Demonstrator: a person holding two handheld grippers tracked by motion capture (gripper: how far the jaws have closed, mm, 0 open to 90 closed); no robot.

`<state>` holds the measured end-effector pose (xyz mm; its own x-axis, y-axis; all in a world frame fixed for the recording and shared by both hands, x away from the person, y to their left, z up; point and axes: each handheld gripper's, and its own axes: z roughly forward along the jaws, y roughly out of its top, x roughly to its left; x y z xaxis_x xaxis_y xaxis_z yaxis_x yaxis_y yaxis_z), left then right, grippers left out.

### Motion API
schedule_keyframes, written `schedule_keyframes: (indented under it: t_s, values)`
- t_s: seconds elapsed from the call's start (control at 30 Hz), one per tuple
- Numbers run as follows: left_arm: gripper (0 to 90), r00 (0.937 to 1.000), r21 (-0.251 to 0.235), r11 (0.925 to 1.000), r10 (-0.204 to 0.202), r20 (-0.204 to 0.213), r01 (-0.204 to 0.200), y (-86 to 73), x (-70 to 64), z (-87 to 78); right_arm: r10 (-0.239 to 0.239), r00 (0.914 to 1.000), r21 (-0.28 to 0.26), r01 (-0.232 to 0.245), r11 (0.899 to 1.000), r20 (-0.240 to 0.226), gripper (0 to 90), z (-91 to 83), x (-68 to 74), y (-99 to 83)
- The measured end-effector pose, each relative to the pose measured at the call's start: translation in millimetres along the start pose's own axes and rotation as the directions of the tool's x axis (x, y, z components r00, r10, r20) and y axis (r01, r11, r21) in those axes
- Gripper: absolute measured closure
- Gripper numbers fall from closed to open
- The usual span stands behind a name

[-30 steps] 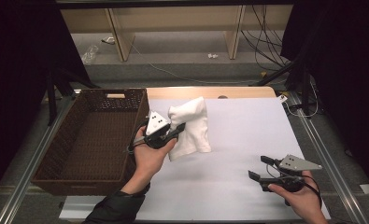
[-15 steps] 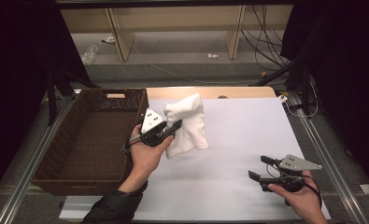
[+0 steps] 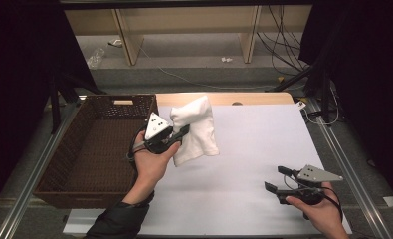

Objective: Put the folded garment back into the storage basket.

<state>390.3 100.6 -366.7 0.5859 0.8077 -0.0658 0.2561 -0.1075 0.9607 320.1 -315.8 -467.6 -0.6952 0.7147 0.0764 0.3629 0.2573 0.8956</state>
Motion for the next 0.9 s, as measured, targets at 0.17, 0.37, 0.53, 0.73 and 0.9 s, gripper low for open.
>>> schedule_keyframes:
  t_s: [0.17, 0.37, 0.53, 0.73, 0.9]
  values:
    - [75.0, 1.0, -0.004, 1.0, 0.0, -0.005, 0.0, 1.5, 2.1, -1.7, 0.001, 1.0, -0.001, -0.001, 1.0, -0.001, 21.3, 0.1, 0.1, -0.1]
    - [75.0, 0.9999, -0.014, 0.9999, -0.005, -0.013, 0.005, 3.8, 5.0, -4.3, 0.001, 1.0, 0.001, -0.001, 1.0, 0.0, 21.3, -0.4, 0.1, 0.2]
    - [75.0, 0.9998, -0.02, 0.9998, -0.008, -0.02, 0.007, 5.0, 7.1, -5.9, 0.001, 1.0, 0.001, -0.001, 1.0, 0.0, 21.3, -0.4, 0.2, 0.3]
    - [75.0, 0.9996, -0.024, 0.9997, -0.008, -0.025, 0.008, 6.2, 9.0, -7.4, 0.001, 1.0, 0.001, -0.001, 1.0, 0.0, 21.3, -0.5, 0.2, 0.3]
    - [75.0, 0.9995, -0.027, 0.9996, -0.009, -0.031, 0.008, 7.2, 10.9, -8.8, 0.001, 1.0, -0.001, -0.001, 1.0, 0.0, 21.3, -0.3, 0.2, 0.3]
